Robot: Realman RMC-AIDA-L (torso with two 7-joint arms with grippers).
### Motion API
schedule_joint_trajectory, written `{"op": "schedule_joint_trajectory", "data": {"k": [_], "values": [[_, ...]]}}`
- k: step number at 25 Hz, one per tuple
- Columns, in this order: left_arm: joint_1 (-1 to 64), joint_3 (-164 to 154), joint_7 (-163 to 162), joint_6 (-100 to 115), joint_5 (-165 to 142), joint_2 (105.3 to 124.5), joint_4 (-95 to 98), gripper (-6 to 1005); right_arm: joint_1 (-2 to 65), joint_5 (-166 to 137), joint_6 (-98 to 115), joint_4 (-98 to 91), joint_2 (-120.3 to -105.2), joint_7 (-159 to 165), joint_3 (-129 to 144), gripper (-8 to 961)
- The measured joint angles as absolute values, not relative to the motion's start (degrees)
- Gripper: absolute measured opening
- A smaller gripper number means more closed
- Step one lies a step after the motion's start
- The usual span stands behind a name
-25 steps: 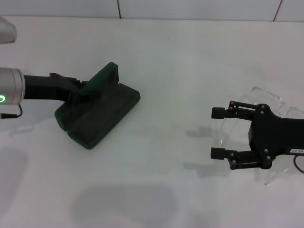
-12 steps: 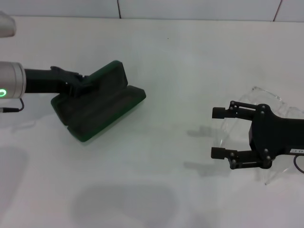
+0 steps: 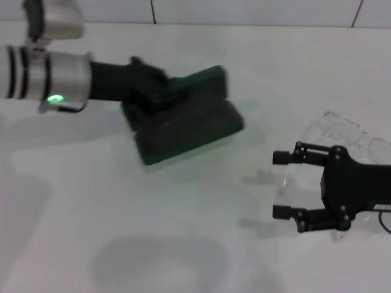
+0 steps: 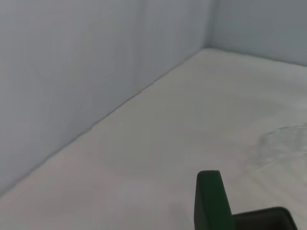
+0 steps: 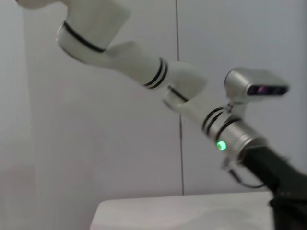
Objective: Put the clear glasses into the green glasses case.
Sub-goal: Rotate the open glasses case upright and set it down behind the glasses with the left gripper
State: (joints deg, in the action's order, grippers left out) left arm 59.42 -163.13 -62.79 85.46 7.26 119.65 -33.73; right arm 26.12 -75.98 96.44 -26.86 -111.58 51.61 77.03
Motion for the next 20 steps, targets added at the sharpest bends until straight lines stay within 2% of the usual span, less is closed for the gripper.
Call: {"op": "schedule_joint_trajectory", "data": {"k": [10,20], "values": [[65.72,-163.12,-46.65,81.72,7.88,119.79,-24.75,222,23.78,-77.87,97.77,-26.84,-111.81,48.5,76.9,825],[67.62,-163.12,-42.49,63.9,0.41,119.82,-13.84,231,22.64,-80.34,98.0,-26.72,-112.9,47.0,77.02,825]]}}
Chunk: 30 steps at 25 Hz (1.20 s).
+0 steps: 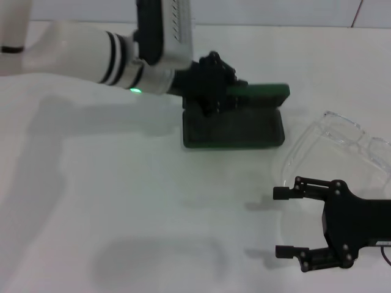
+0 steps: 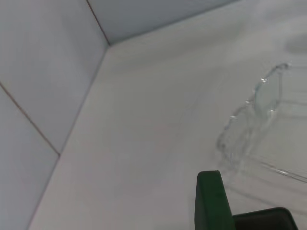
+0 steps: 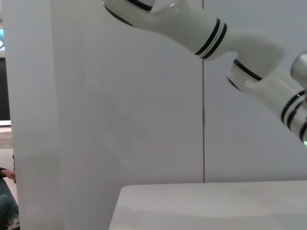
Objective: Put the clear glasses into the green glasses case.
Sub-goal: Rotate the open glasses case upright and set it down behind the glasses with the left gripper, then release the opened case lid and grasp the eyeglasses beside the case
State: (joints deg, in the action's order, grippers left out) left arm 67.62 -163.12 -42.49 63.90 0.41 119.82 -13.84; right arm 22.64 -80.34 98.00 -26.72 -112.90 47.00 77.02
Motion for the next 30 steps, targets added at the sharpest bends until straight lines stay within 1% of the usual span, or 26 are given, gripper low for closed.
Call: {"op": "schedule_joint_trajectory", "data": {"k": [22,27,30], "values": [[66.93,-162.99,-46.45,62.45,2.44,119.73,-11.85,253,21.78,-81.18,98.34,-26.72,-112.4,46.98,76.71,825],[66.84,-163.03,-46.65,63.1,3.22,119.74,-12.05,488,21.78,-81.16,98.41,-26.72,-112.39,47.11,76.69,825],[66.01,-163.05,-46.62,68.02,8.63,119.47,-14.39,537,21.85,-81.07,98.76,-26.78,-112.33,48.14,75.76,825]]}}
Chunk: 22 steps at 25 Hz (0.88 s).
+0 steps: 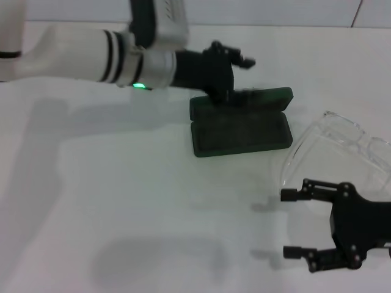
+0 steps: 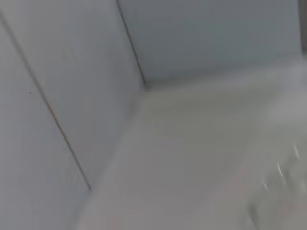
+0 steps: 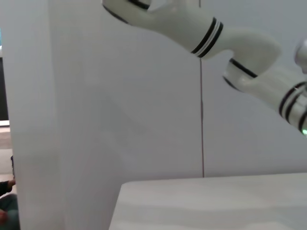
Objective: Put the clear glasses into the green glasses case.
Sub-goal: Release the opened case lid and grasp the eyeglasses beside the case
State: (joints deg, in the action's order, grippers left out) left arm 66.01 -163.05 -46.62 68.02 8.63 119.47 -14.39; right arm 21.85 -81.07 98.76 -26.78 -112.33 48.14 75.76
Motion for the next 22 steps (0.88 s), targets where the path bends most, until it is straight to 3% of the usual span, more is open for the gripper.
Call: {"op": "schedule_joint_trajectory", "data": {"k": [4,7,9,14,22], "values": [[61.76,-163.02,-46.67,81.89,22.54,119.27,-19.9,587,22.23,-81.45,98.91,-28.83,-112.15,54.62,72.09,825],[55.46,-163.02,-46.98,91.06,32.69,119.22,-20.42,586,21.97,-85.31,97.7,-38.02,-110.91,68.82,68.45,825],[50.18,-163.04,-46.36,95.66,38.74,119.49,-19.57,585,21.61,-91.69,97.11,-48.14,-111.0,79.75,66.09,825],[38.27,-163.04,-41.54,99.35,47.7,119.43,-13.23,583,22.93,-113.66,93.06,-73.53,-113.84,107.73,63.46,825],[32.31,-162.89,-39.54,99.31,49.09,119.6,-9.99,579,33.28,-141.2,97.06,-84.89,-114.59,129.79,63.42,823]]}}
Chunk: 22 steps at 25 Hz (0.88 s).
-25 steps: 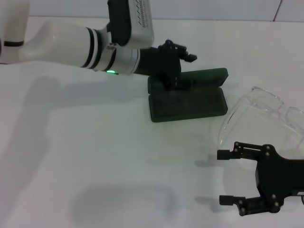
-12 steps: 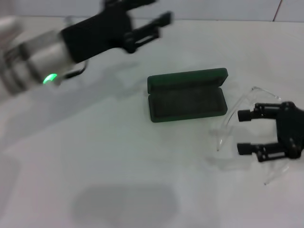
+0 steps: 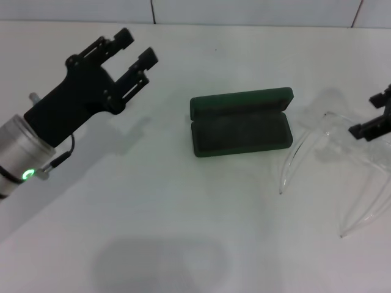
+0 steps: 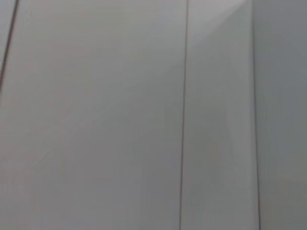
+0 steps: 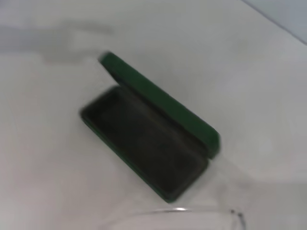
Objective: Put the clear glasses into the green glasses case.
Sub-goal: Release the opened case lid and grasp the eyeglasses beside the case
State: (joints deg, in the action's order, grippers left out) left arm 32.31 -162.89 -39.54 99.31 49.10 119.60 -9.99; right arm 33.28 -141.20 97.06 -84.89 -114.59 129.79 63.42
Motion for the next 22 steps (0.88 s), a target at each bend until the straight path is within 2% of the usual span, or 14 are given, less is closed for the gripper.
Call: {"op": "schedule_joint_trajectory", "data": {"k": [3,22], "values": [[31.53,-162.74,-39.49,99.08,49.21,119.69,-9.36,577,35.5,-146.24,96.74,-83.81,-115.23,130.46,64.36,822],[32.35,-162.74,-43.52,85.19,50.6,119.67,-4.73,578,36.71,-152.61,89.7,-73.23,-115.42,131.17,67.18,806]]}}
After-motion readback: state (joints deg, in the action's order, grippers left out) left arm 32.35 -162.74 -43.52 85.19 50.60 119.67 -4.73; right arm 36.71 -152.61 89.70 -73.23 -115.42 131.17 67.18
